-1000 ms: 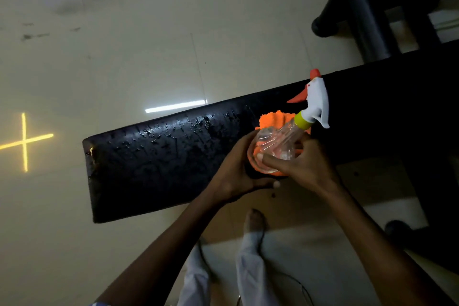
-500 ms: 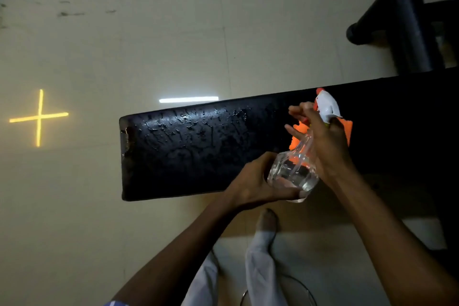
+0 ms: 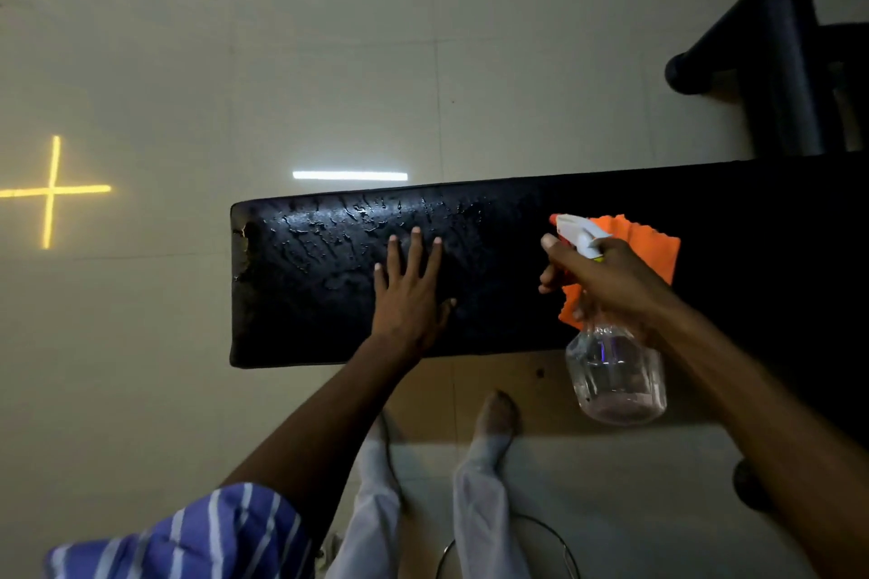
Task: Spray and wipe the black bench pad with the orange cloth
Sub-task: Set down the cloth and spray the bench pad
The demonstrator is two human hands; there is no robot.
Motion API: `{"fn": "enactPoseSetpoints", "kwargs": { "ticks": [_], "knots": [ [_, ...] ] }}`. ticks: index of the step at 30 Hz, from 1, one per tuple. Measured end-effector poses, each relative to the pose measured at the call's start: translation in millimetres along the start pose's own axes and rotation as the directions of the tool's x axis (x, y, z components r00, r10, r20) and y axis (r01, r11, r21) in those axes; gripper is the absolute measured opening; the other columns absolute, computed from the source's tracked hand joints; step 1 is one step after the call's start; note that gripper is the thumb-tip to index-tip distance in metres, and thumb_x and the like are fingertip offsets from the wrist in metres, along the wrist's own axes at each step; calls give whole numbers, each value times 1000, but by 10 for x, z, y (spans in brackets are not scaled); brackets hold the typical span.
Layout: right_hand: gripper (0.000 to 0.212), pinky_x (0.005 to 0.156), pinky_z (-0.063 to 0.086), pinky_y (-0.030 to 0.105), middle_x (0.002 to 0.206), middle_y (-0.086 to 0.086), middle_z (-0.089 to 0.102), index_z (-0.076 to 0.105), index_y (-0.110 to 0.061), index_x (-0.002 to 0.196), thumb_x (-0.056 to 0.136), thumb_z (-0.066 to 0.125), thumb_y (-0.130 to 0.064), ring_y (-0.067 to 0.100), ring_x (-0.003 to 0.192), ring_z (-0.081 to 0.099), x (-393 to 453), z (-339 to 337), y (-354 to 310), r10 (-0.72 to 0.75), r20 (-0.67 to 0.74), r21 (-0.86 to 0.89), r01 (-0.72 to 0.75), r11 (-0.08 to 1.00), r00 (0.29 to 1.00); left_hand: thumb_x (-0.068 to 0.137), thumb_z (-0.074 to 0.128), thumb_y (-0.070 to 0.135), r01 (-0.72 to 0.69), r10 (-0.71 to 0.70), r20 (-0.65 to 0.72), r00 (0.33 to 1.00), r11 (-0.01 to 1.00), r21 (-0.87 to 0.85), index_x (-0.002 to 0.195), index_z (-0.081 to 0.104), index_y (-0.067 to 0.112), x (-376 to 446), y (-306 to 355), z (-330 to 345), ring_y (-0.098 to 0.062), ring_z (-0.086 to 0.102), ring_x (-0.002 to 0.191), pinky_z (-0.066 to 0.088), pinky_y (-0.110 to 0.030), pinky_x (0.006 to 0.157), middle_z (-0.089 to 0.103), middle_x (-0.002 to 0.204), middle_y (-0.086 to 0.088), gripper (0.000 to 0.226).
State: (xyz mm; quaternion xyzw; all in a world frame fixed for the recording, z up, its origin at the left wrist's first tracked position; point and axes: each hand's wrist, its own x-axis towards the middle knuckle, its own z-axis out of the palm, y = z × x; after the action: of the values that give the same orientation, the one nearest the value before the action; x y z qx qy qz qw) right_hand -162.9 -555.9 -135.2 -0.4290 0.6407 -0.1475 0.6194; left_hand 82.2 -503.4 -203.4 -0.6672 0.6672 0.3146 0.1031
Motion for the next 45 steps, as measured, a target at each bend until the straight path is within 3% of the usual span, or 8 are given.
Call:
{"fn": "enactPoseSetpoints", "kwargs": {
  "ticks": [8,15,20,26,32,37,42,45],
  "knots": [
    [51,37,45,22,73,15,69,48,-32,151,104,61,-46,9,47,68,-13,107,-61,47,-140,-11,-49,999,989,105,47,49,-11,11,-63,998,1000,-1,166,-6,24,-11,-45,83,-39,-19,159,8,-60,129,-18,173,-6,84],
    [64,49,58,28,97,4,82,60,-10,142,100,61,-57,15,97,79,-5,395,-133,30,-125,-3,-31,1000,992,102,47,59,64,-79,-208,975,995,-79,166,6,24,-297,-449,41,-34,-10,161,11,-54,130,-6,175,-5,84],
    [61,43,48,24,62,1,69,40,-27,160,105,56,-51,30,83,80,-38,748,-206,-26,-61,-36,24,999,998,98,51,63,148,-168,-177,970,981,-123,166,8,24,-557,-860,26,-35,-7,161,11,-59,129,-5,175,-5,89],
    [56,47,55,25,87,3,82,64,-12,135,99,64,-55,15,89,81,-80,1250,-393,-4,11,-22,5,1000,1000,99,53,59,127,-154,-181,971,980,-151,166,9,22,-715,-1183,19,-31,-4,162,23,-52,128,-1,175,-5,89],
    [27,55,54,33,56,-1,70,65,-32,114,101,60,-55,40,67,73,-180,1672,-572,-28,51,-134,35,990,998,99,54,56,160,-188,-197,962,976,-151,165,17,19,-855,-1383,37,-33,1,162,19,-48,130,6,175,-8,85],
    [49,52,57,30,83,4,81,67,-11,130,100,65,-50,21,83,80,-241,1966,-591,-45,141,-147,66,987,989,99,57,52,158,-209,-224,952,961,-226,164,20,16,-1022,-1530,55,-34,1,161,16,-47,131,8,174,-11,83],
    [49,47,52,26,61,5,70,64,-24,138,100,62,-54,17,50,66,-313,2144,-441,-42,185,-257,90,962,982,99,58,51,154,-216,-217,952,951,-269,165,18,17,-1136,-1607,68,-33,3,162,18,-49,130,7,174,-10,84],
    [49,51,55,30,62,6,71,58,-35,146,101,60,-54,34,60,74,-410,2152,-379,-41,242,-282,111,953,969,99,60,49,158,-221,-204,954,945,-286,165,18,17,-1156,-1610,60,-33,5,161,19,-50,130,8,174,-10,85]
  ]
}}
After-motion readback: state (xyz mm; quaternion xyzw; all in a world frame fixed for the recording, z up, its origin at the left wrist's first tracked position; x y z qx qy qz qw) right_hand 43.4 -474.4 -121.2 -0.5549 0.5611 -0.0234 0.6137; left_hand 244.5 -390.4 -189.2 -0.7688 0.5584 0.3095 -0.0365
